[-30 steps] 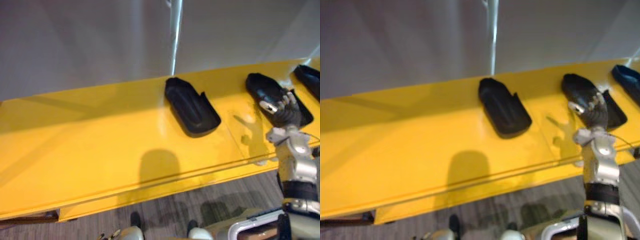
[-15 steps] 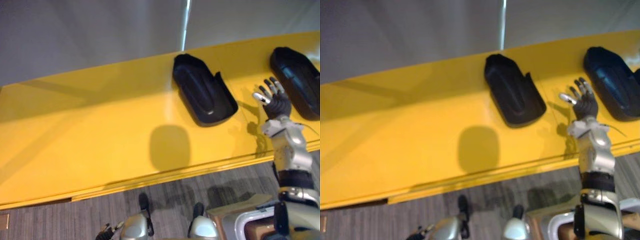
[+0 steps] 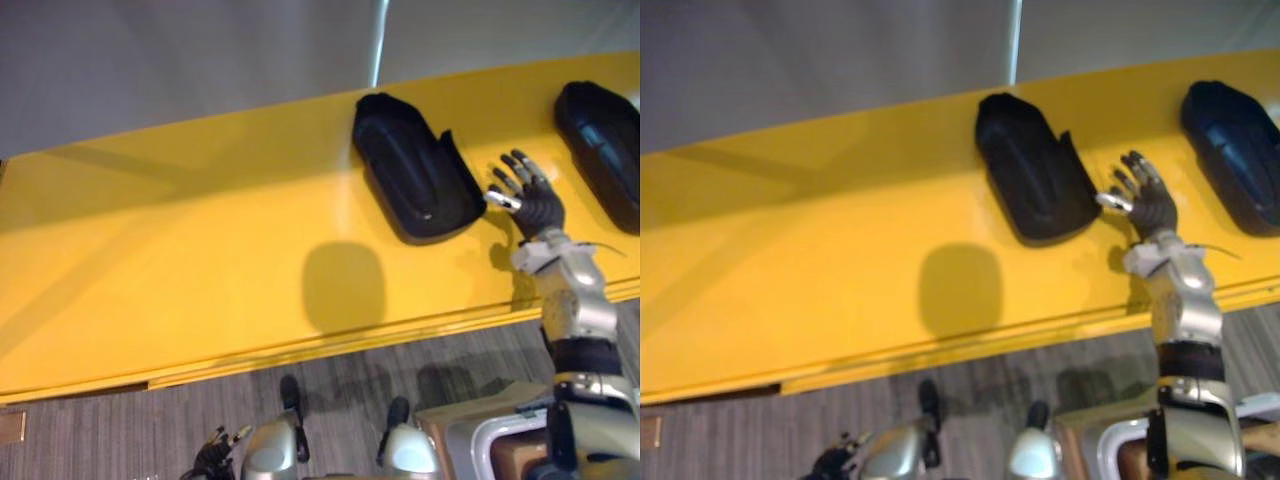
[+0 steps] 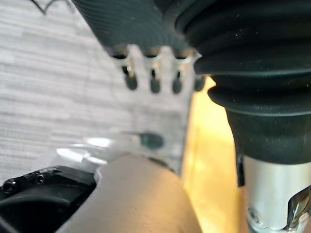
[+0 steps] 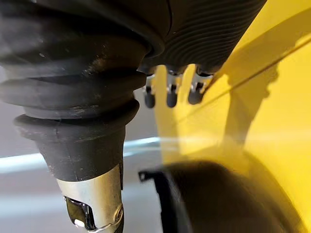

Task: Walk over and take plastic housings, then place them on the shelf

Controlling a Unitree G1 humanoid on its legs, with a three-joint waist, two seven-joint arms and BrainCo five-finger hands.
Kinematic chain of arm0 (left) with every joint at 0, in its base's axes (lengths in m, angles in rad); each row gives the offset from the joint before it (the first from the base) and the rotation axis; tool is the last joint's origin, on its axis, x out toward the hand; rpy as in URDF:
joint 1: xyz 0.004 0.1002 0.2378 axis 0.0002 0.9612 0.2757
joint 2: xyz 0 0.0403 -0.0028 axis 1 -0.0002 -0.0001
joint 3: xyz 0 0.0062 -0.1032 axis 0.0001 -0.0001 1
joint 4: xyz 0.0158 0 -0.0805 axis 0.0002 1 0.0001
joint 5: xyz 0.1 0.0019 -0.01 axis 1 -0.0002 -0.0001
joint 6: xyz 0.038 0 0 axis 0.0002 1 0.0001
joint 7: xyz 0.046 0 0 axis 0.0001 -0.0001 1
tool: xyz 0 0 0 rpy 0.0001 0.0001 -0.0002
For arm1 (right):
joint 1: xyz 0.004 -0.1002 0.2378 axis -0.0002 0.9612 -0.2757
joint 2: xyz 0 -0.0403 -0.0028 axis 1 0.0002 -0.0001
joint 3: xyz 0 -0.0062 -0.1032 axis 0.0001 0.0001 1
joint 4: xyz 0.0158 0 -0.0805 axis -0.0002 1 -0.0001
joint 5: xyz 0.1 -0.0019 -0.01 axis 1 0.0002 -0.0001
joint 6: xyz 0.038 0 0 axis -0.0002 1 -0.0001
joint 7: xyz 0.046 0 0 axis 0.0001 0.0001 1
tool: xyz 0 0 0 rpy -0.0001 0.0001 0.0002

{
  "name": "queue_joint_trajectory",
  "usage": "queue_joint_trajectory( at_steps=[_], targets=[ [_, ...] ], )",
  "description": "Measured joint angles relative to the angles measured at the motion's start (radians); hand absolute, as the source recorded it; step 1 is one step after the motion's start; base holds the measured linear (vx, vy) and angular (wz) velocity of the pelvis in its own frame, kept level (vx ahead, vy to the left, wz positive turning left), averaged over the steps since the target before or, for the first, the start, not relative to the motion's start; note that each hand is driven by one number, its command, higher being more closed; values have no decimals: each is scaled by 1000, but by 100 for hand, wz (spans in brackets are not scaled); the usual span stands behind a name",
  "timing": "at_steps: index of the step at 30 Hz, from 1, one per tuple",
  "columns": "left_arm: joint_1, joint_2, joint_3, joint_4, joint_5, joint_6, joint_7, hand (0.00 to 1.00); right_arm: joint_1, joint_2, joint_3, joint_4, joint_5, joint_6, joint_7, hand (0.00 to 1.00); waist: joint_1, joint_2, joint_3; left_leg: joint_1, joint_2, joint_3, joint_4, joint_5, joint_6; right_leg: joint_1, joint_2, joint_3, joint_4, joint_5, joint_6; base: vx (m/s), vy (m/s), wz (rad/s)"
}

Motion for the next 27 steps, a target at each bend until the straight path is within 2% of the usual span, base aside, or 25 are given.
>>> queue_joint_trajectory(
  at_steps=[6,12,27],
  targets=[
    [-19,2,-17,0,0,5,0,0,6,40,28,-32,-17,8,20,0,5,0,0,-2,0,1,0,0,0,-1,0,0,3,-1,-2,0,0,0],
    [-26,3,-18,1,0,19,0,0,8,40,36,-34,-17,8,45,0,5,0,0,-1,2,1,0,0,-1,-4,1,0,10,-4,-5,0,0,0],
    [-26,8,-31,6,1,18,-2,0,42,54,47,-84,-19,23,84,0,8,-1,0,-1,18,9,0,4,-7,-16,13,8,26,-13,-14,-1,0,-1]
  ],
)
